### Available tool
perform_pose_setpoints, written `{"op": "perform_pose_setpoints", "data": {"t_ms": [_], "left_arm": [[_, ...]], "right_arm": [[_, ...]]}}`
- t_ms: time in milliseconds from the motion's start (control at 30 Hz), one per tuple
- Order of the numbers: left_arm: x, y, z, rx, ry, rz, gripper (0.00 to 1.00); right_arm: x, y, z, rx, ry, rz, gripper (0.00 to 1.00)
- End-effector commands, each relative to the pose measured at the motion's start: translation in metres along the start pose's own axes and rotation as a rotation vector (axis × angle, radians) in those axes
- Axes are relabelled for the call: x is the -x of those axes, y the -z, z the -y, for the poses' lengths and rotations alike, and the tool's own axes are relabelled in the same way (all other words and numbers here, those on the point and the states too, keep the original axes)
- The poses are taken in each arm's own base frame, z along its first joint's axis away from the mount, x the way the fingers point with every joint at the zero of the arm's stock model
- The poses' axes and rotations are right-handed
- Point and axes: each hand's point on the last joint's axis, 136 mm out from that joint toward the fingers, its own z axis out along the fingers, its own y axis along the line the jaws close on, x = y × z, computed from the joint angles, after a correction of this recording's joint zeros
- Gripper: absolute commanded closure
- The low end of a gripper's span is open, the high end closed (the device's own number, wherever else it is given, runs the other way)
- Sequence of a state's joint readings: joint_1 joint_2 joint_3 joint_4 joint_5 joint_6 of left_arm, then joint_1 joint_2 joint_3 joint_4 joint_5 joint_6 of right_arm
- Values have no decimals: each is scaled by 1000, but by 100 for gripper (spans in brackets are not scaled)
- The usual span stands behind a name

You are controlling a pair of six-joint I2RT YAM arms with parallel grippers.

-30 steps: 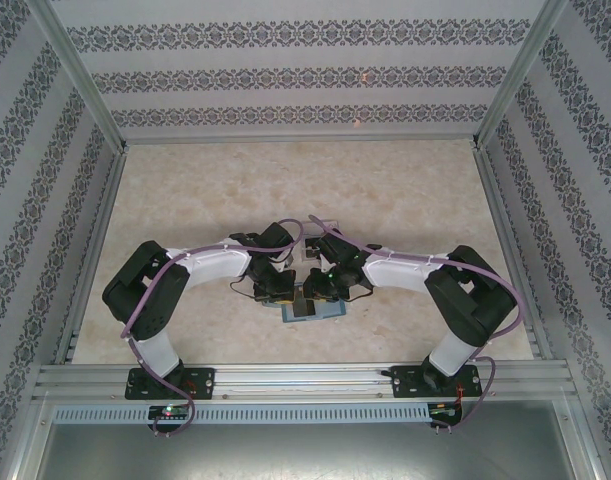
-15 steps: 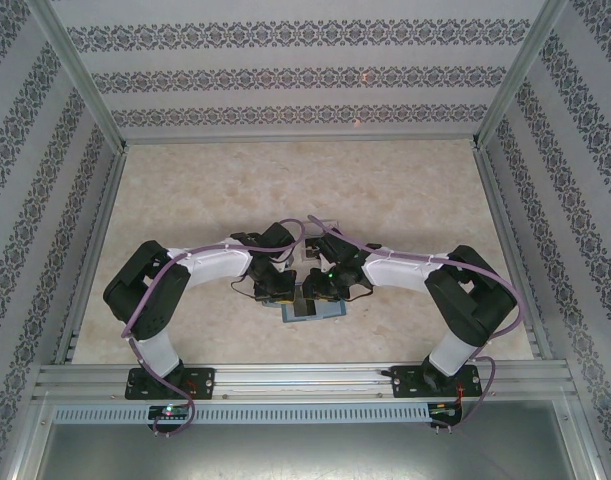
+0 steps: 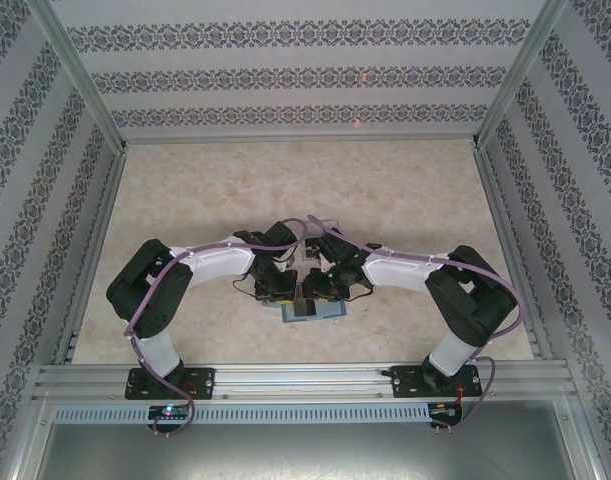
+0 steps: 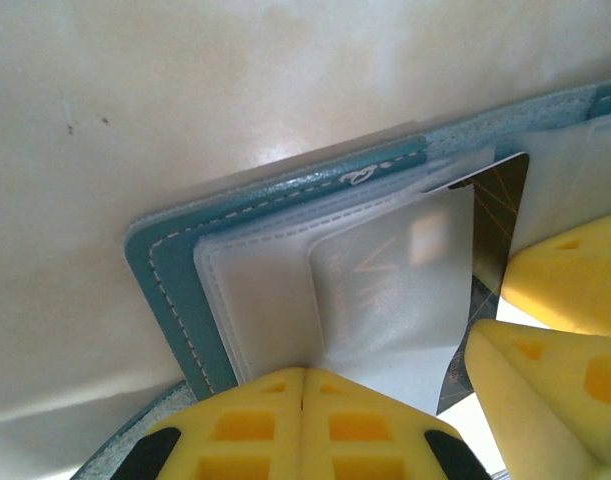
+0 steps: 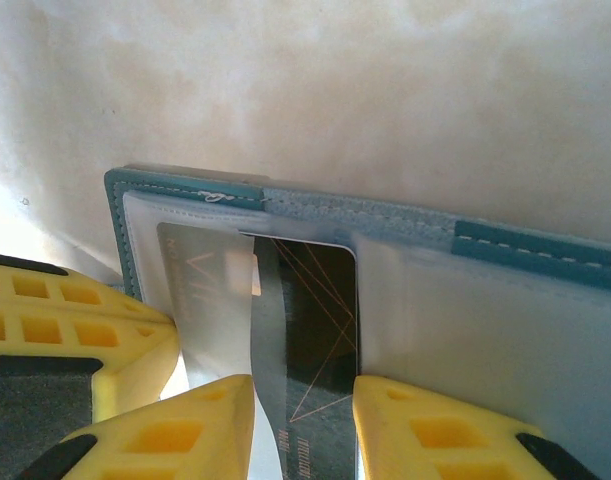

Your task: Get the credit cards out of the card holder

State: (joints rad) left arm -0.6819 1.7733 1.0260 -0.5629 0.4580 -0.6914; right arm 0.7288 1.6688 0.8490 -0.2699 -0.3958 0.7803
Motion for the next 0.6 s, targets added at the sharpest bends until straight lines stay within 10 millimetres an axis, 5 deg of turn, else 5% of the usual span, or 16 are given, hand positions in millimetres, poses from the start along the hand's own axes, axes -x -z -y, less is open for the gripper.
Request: {"op": "perform_pose_setpoints", "data": {"t_ms": [0,567], "left_arm": [[-33,-26,-68,285,42,-105,100],[-35,-32,-70,319,31,-120,100]], "right_arm": [[-2,4,29,-129,-20,11,66],[-4,-1,18,-32,-31,-18,68]]}}
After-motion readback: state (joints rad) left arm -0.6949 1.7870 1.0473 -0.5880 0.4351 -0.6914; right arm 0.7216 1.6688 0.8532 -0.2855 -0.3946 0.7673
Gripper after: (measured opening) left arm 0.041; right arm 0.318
